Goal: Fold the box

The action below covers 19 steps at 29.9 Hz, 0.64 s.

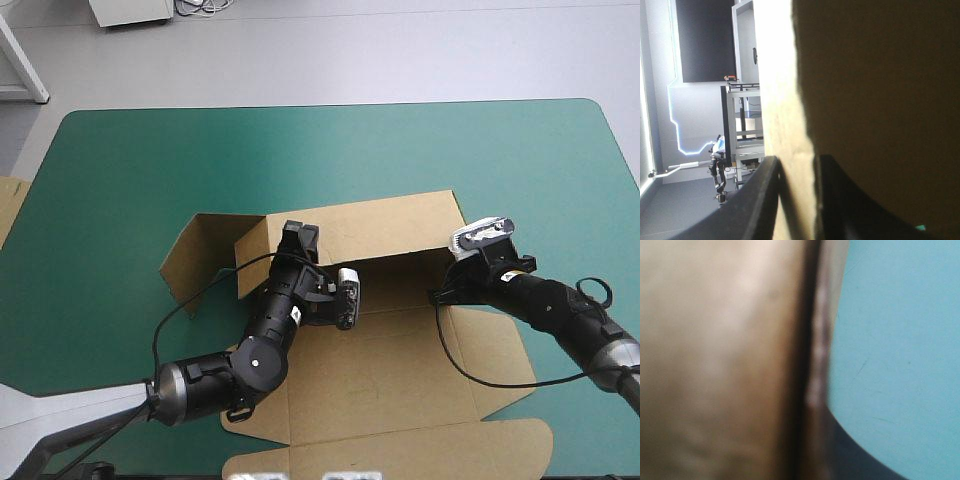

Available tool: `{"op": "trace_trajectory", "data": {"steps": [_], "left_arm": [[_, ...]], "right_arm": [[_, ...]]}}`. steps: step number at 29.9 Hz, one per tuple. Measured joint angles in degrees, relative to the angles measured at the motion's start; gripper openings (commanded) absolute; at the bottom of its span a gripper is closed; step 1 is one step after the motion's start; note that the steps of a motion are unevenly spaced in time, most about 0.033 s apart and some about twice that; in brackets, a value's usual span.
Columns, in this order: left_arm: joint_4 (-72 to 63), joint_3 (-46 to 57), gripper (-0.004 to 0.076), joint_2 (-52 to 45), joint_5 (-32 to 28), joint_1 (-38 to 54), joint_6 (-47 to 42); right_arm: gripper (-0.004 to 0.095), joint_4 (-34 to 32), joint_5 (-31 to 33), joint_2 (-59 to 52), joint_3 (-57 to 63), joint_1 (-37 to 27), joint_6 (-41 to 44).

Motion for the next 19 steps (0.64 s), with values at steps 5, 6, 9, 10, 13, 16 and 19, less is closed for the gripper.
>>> {"op": "trace_trajectory", "data": {"steps": [5,6,9,10,13,16,19], "left_arm": [[-0.47,0.02,0.0204,0.00,3.49,-3.88,0.00],[-0.55,0.07,0.0204,0.00,4.12,-4.73,0.00],[-0.97,0.09,0.0204,0.05,6.04,-7.08,0.00],[-1.31,0.09,0.0204,0.05,6.80,-7.73,0.00],[-3.01,0.09,0.0204,0.11,9.11,-9.07,0.00],[-5.66,0.09,0.0204,0.11,11.32,-9.81,0.00],[-10.98,-1.93,0.0204,0.11,13.68,-10.49,0.08]], "right_arm": [[-0.0020,0.97,-0.57,0.53,-0.13,0.07,-0.12],[-0.0019,1.15,-0.61,0.53,-0.13,0.07,-0.20],[-0.0020,1.49,-0.67,0.58,-0.13,0.13,-0.49],[-0.0020,1.62,-0.78,0.58,-0.13,0.13,-0.49],[-0.0020,1.67,-1.02,0.58,-0.13,0.13,0.43],[-0.0020,1.55,-1.34,0.58,-0.13,0.13,1.50],[-0.0020,1.37,-1.65,0.58,-0.13,0.25,1.96]]}}
